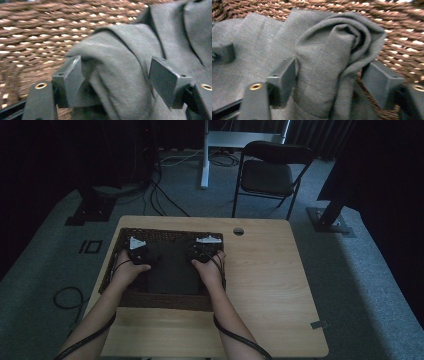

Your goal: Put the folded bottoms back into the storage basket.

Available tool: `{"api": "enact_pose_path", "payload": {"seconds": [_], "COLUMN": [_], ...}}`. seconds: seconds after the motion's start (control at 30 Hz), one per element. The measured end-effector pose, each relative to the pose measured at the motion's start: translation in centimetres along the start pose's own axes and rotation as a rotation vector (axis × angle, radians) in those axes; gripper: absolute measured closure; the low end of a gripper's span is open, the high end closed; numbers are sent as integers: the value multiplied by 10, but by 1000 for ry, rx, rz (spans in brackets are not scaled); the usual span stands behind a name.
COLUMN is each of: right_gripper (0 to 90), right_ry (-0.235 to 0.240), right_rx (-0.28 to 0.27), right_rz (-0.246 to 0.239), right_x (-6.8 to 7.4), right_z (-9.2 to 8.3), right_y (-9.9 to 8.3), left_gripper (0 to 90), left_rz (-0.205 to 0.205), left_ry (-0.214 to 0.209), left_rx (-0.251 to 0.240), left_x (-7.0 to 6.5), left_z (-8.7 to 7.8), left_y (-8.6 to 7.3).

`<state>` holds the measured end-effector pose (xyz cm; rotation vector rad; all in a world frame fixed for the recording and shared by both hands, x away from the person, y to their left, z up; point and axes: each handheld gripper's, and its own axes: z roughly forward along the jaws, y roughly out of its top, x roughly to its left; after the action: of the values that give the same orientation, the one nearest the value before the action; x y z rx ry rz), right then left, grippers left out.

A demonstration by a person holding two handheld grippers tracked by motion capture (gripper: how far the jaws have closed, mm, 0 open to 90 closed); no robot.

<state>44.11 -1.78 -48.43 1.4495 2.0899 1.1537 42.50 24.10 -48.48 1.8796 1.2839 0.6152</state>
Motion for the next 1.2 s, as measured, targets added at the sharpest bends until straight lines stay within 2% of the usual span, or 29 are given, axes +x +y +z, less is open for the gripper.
{"api": "enact_pose_path", "payload": {"seconds": [0.1,0.17,0.23,0.37,0.47,0.57,0.67,0.77,0.83,1.2], "right_gripper": [212,199,195,182,179,175,159,159,159,155], "right_ry": [13,15,31,49,58,74,84,85,82,62], "right_rx": [-15,-21,-43,-72,-87,-117,-118,-133,-164,-186], "right_rz": [-32,-64,-54,-74,-81,-83,-114,-122,-119,-130], "right_x": [-2,-2,-3,-2,-2,-2,-2,-2,-4,-20], "right_z": [-6,-11,-17,-30,-36,-49,-59,-66,-78,-101], "right_y": [4,7,10,18,21,28,32,35,40,36], "left_gripper": [254,250,209,206,194,193,186,186,186,186], "left_rz": [7,0,-13,-5,-13,-1,-15,-5,-6,-1], "left_ry": [35,39,20,6,-17,-74,-100,-111,-113,-146], "left_rx": [-1,-19,-33,-63,-64,-53,-67,-74,-79,-96], "left_x": [1,0,-2,-8,-13,-23,-28,-30,-31,-37], "left_z": [-5,-9,-15,-27,-33,-45,-54,-63,-68,-88], "left_y": [4,7,11,22,26,34,39,42,43,40]}}
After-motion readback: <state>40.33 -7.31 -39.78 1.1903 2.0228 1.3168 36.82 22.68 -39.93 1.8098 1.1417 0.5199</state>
